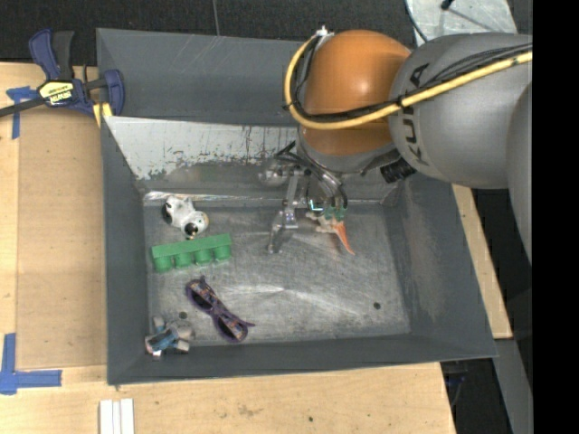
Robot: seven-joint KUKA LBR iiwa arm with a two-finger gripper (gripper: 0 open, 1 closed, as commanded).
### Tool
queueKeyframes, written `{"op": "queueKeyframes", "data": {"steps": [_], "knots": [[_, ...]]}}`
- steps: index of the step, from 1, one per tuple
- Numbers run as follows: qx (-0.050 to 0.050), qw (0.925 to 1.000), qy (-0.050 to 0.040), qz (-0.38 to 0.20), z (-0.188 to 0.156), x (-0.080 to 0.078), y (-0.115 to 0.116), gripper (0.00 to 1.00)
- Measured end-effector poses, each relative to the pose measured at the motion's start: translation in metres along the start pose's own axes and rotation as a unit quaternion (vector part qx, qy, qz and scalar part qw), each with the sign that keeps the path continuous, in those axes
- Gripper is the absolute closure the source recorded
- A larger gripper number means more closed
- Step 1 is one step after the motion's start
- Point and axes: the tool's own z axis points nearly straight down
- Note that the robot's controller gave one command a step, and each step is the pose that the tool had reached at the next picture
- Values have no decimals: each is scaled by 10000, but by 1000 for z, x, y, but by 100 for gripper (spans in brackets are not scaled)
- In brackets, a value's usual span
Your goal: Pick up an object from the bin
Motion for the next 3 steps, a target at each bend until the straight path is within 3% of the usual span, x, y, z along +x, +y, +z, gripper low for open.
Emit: {"op": "queueKeyframes", "data": {"steps": [1,2,3], "knots": [[-7,10000,-42,9,-5,-2,0,0],[-11,10000,-66,41,63,-2,49,0],[-5,10000,-30,51,56,6,129,0]]}}
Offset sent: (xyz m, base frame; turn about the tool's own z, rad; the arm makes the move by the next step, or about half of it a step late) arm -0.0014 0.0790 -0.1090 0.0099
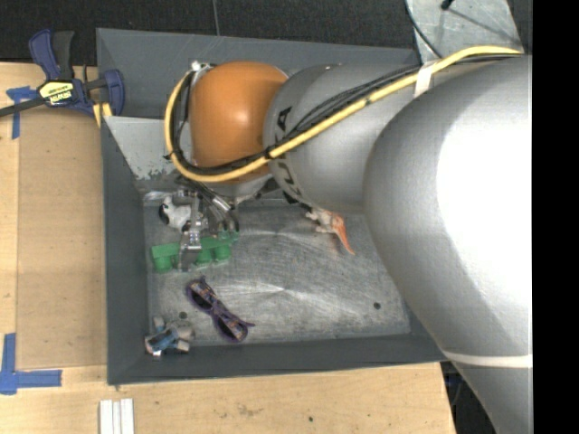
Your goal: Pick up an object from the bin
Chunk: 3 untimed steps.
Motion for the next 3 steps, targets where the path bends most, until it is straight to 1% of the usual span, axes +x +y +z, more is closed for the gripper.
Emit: {"op": "queueKeyframes", "data": {"steps": [1,2,3], "knots": [[-15,10000,-7,-39,-5,5,38,0],[-147,9997,-196,-23,40,6,1,0],[-157,9995,-263,-12,34,2,2,100]]}}
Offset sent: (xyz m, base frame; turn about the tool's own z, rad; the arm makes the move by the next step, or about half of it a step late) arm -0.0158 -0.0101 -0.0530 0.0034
